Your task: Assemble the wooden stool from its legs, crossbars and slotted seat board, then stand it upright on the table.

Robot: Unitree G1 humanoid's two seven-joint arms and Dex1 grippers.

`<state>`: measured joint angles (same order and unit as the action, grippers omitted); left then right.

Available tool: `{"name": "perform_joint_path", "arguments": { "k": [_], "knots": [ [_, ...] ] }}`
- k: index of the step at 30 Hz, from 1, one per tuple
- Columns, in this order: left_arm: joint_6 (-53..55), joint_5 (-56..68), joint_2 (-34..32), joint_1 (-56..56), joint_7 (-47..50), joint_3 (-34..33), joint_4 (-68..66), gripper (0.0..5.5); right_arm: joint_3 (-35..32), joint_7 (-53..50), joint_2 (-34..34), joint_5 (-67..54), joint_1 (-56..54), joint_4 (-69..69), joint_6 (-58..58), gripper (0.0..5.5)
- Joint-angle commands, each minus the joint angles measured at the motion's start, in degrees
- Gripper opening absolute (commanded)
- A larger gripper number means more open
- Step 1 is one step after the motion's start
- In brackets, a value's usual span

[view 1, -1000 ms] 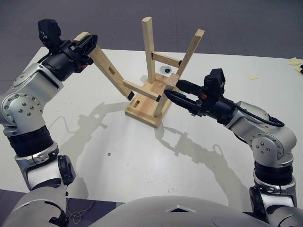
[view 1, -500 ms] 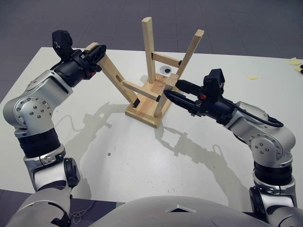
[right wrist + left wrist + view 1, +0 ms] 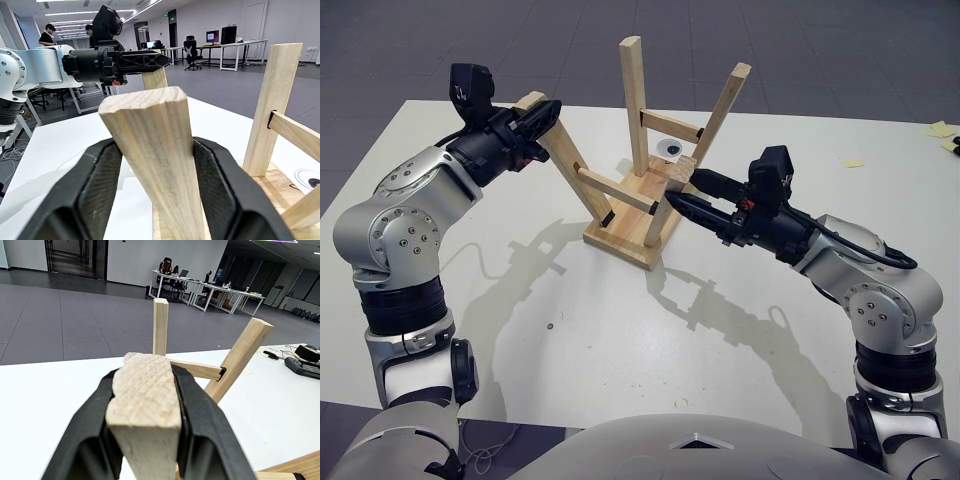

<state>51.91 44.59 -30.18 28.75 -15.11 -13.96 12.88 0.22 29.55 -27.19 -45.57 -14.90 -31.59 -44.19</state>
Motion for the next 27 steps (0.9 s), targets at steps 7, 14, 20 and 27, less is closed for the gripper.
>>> {"name": "perform_joint_path", "arguments": {
  "k": [7,14,20,27],
  "knots": [
    [1.8,-2.73,-0.51,-1.87,0.95,1.78,0.04,1.05,0.58,-1.02,-0.31,1.67,0.05,0.11,-0.31,2.25],
    [1.19,-3.18,-1.09,-1.98,0.59,1.61,-0.36,1.05,-0.35,-2.53,-0.41,5.23,-1.02,3.12,1.29,2.2],
    [0.61,-3.66,-0.35,-1.78,0.52,2.61,-0.27,1.05,1.7,-0.12,-2.3,5.6,-0.77,1.94,0.82,2.19],
    [-0.12,-4.22,0.66,-1.17,0.26,4.01,-0.83,1.05,6.22,1.35,-2.89,8.35,-3.2,0.99,0.58,2.11]
  ]
}}
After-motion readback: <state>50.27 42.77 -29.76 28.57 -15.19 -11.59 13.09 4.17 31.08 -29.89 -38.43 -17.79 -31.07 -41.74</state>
